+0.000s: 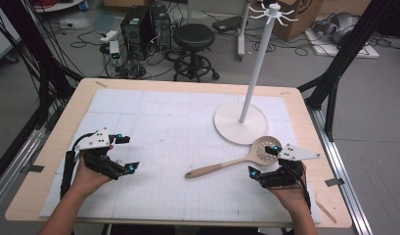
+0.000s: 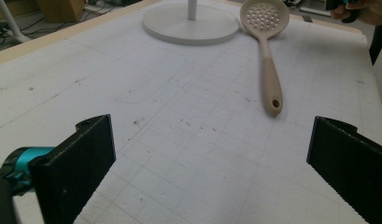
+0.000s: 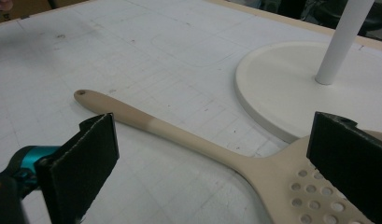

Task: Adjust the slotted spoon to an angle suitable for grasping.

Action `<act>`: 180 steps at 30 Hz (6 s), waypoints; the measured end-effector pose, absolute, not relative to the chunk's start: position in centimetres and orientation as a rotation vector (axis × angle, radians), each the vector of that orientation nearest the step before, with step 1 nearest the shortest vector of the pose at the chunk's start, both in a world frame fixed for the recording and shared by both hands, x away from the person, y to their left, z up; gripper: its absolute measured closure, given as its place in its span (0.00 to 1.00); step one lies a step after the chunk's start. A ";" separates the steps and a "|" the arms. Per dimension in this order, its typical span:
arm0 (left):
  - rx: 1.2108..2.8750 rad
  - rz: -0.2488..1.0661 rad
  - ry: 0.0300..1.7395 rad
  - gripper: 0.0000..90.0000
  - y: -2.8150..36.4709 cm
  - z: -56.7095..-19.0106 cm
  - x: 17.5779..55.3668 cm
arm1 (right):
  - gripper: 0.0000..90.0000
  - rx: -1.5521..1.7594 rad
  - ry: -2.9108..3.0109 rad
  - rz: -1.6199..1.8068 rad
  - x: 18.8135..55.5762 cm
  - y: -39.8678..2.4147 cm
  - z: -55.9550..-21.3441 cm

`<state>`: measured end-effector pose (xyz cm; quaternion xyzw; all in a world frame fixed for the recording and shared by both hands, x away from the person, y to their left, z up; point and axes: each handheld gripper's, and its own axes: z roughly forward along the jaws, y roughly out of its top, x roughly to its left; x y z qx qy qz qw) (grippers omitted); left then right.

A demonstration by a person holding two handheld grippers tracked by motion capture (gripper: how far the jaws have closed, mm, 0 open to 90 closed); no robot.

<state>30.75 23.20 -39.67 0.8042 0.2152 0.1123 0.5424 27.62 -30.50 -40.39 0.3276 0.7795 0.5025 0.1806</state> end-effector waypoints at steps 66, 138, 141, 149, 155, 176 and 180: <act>1.911 0.271 0.509 0.02 22.7 -40.0 30.9 | 0.12 0.635 2.600 1.012 33.5 -22.6 -36.0; 1.935 0.271 0.503 0.02 22.4 -40.3 30.9 | 0.56 0.417 2.969 0.413 35.4 -18.1 -40.7; 1.936 0.271 0.503 0.02 22.4 -40.3 30.9 | 0.60 0.418 2.980 0.407 35.5 -18.0 -40.9; 1.938 0.271 0.502 0.02 22.3 -40.3 30.9 | 0.65 0.396 2.993 0.413 35.5 -18.0 -40.9; 1.947 0.265 0.497 0.02 22.1 -40.4 31.0 | 0.66 0.371 2.991 0.429 35.4 -18.1 -41.0; 1.952 0.259 0.498 0.02 22.0 -40.5 30.9 | 0.77 0.287 3.086 0.312 36.2 -17.1 -40.7; 1.949 0.258 0.498 0.02 22.0 -40.5 30.9 | 0.83 0.283 3.092 0.307 36.1 -17.0 -40.6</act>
